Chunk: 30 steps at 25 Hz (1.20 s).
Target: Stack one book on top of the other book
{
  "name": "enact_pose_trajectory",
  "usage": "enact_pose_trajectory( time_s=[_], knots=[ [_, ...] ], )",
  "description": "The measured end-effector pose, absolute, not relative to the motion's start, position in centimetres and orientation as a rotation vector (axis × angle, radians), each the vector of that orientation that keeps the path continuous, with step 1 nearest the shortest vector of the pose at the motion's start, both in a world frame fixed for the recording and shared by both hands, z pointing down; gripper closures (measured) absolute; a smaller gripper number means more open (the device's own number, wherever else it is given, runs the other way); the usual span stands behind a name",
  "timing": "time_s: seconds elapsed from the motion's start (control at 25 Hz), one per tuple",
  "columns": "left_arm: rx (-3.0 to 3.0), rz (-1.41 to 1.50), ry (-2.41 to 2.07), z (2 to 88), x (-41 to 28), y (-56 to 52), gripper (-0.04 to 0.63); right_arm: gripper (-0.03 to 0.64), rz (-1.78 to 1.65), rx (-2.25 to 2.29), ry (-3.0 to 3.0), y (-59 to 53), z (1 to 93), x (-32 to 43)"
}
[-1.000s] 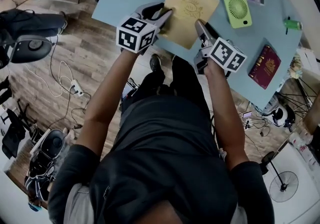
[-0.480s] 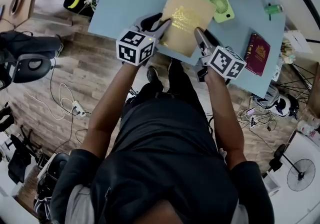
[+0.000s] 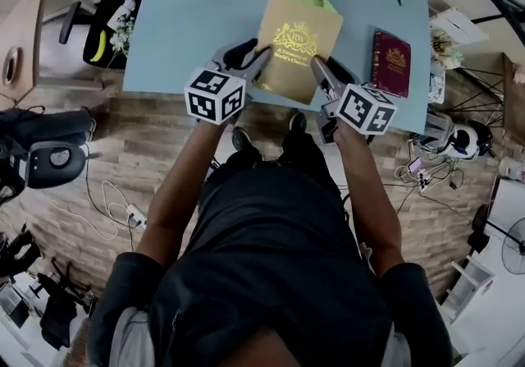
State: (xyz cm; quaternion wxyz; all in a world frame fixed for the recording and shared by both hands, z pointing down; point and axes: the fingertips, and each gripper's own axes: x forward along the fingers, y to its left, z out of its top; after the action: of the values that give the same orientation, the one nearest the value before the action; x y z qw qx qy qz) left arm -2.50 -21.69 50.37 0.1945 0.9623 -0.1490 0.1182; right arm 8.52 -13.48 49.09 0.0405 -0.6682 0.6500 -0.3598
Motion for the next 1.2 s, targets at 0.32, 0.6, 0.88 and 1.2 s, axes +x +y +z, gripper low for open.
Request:
enact_pose_trajectory(
  time_s=[0.32,0.6,0.88,1.2],
  knots=[
    [2.713,0.363,-0.355,49.5,5.1,-17.5,0.402,0.489,-1.103,-2.053,1.929,-8.7,48.8,15.7],
    [2.685,0.420,-0.326,50.8,13.1,-13.3,0.402,0.489,-1.132,-2.058,1.897,-4.4,49.8,23.7],
    [2.631,0.474,-0.287,53.3,21.0,-9.5,0.402,0.491,-1.158,-2.069,1.853,-1.0,51.8,32.0],
    [2.559,0.558,-0.262,57.0,28.2,-6.8,0.402,0.492,-1.203,-2.105,1.776,1.4,55.0,39.7]
  ],
)
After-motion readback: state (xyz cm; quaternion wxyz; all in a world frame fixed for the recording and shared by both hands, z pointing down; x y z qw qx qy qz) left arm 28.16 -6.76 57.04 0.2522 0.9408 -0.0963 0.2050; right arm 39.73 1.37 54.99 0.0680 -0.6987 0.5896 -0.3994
